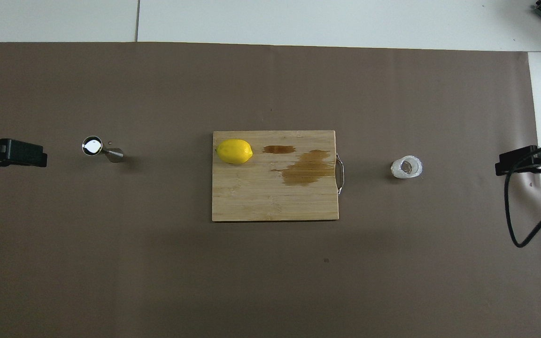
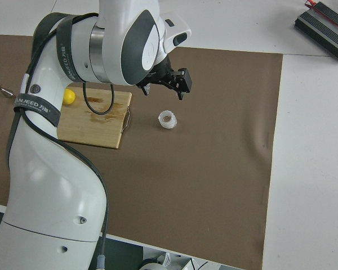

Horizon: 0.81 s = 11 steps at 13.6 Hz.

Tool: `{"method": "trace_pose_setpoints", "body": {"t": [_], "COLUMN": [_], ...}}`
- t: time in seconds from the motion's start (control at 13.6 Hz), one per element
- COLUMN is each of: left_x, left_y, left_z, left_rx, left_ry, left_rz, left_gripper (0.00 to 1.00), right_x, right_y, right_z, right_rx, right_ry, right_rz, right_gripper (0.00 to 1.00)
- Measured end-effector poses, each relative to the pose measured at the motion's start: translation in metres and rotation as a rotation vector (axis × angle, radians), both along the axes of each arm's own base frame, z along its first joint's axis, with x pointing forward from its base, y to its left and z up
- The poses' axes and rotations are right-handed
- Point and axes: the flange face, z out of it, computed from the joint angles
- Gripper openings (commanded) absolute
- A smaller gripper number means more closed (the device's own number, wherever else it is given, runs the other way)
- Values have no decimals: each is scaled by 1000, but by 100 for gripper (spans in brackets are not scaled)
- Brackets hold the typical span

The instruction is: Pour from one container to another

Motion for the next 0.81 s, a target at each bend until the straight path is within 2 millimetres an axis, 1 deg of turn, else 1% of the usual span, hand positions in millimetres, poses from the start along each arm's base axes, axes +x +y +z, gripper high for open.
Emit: {"method": "trace_pose_setpoints", "body": {"t": [0.81], "left_x": [-1], "left_y": [-1], "left_z": [-6], "left_rx": [1], "left_ry": [14], "left_rz": [-4], "left_gripper": [100], "right_x": [0], "right_y": [0], "right_z": [0], "right_rx": [0], "right_ry": [0], "right_rz": [0], "right_gripper": [100]}}
